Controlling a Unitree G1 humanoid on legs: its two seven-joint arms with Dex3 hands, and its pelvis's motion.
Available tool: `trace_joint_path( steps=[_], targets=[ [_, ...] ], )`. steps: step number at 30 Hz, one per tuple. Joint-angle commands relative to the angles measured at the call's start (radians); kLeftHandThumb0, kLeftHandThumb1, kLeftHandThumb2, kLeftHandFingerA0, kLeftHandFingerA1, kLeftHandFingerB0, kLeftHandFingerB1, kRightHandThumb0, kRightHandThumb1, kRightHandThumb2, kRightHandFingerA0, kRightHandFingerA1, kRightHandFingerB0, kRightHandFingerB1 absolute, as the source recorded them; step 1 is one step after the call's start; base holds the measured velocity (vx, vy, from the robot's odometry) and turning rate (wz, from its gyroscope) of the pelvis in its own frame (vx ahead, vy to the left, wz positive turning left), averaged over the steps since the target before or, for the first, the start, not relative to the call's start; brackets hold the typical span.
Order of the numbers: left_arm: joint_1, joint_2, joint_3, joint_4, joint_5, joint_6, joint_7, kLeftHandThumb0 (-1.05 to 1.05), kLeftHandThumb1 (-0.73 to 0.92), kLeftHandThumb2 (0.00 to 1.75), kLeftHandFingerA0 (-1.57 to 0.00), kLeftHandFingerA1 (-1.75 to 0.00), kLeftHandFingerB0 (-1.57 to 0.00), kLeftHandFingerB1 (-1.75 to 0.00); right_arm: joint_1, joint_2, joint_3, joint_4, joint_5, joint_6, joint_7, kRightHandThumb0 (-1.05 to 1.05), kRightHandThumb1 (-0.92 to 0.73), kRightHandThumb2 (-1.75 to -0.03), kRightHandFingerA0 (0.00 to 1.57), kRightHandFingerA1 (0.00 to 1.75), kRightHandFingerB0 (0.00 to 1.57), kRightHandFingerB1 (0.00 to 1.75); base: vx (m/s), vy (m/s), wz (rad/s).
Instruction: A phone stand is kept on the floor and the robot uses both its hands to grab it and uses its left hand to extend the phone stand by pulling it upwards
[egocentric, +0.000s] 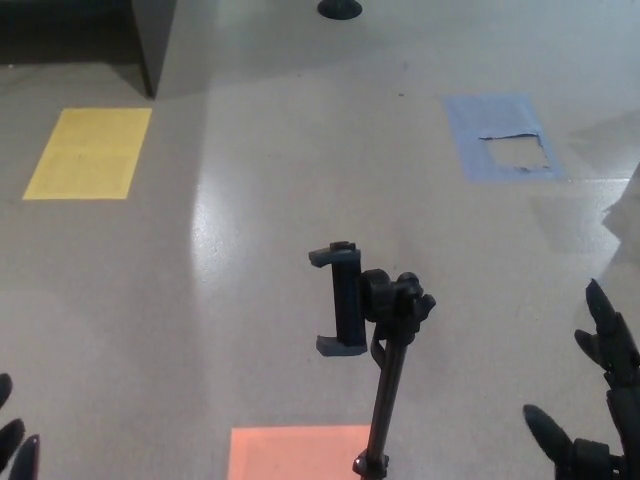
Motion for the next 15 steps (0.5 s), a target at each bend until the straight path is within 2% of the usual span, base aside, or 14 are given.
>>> trace_joint_path(
  steps=[1,3,9,10,13,14,15],
  targets=[
    [-0.013,0.013,0.056,0.017,0.055,-0.301,0.042,-0.81,0.72,0.62,-0.31,-0.31,-0.32,-0.32,-0.052,-0.061,-0.024,-0.021,-0.008,0.071,0.043,-0.92,-0.36,-0.81,0.01,0.42,0.0,0.0,0.0,0.0,0.0],
    [-0.019,0.008,0.055,0.008,0.036,-0.289,0.032,-0.78,0.63,0.6,-0.3,-0.3,-0.34,-0.32,-0.057,-0.064,-0.02,-0.013,-0.023,0.06,0.034,-0.91,-0.34,-0.8,0.02,0.43,0.0,0.0,0.0,0.0,0.0],
    [-0.019,0.009,0.056,0.007,0.022,-0.297,0.015,-0.75,0.54,0.58,-0.3,-0.3,-0.32,-0.32,-0.054,-0.069,-0.015,-0.003,-0.023,0.043,0.029,-0.9,-0.3,-0.79,0.0,0.42,0.0,0.0,0.0,0.0,0.0],
    [-0.019,0.008,0.057,0.007,0.029,-0.299,0.021,-0.75,0.53,0.57,-0.3,-0.3,-0.32,-0.32,-0.056,-0.071,-0.013,0.001,-0.025,0.047,0.03,-1.01,-0.43,-0.64,0.0,0.49,0.0,0.0,0.0,0.0,0.0],
    [-0.017,0.004,0.058,0.002,0.029,-0.296,0.025,-0.73,0.5,0.56,-0.3,-0.31,-0.33,-0.32,-0.055,-0.071,-0.012,0.001,-0.014,0.051,0.038,-1.01,-0.39,-0.67,0.01,0.45,0.0,0.02,0.0,0.0,0.0],
    [-0.017,0.004,0.058,0.002,0.031,-0.297,0.026,-0.71,0.49,0.56,-0.29,-0.3,-0.32,-0.32,-0.056,-0.072,-0.012,0.0,-0.011,0.053,0.041,-0.96,-0.45,-0.55,0.0,0.47,0.0,0.04,0.0,0.0,0.0],
    [-0.017,0.005,0.058,0.003,0.031,-0.299,0.023,-0.71,0.49,0.56,-0.29,-0.3,-0.32,-0.32,-0.057,-0.073,-0.011,0.0,-0.013,0.053,0.041,-0.96,-0.45,-0.55,0.0,0.47,0.0,0.04,0.0,0.0,0.0]
  ],
)
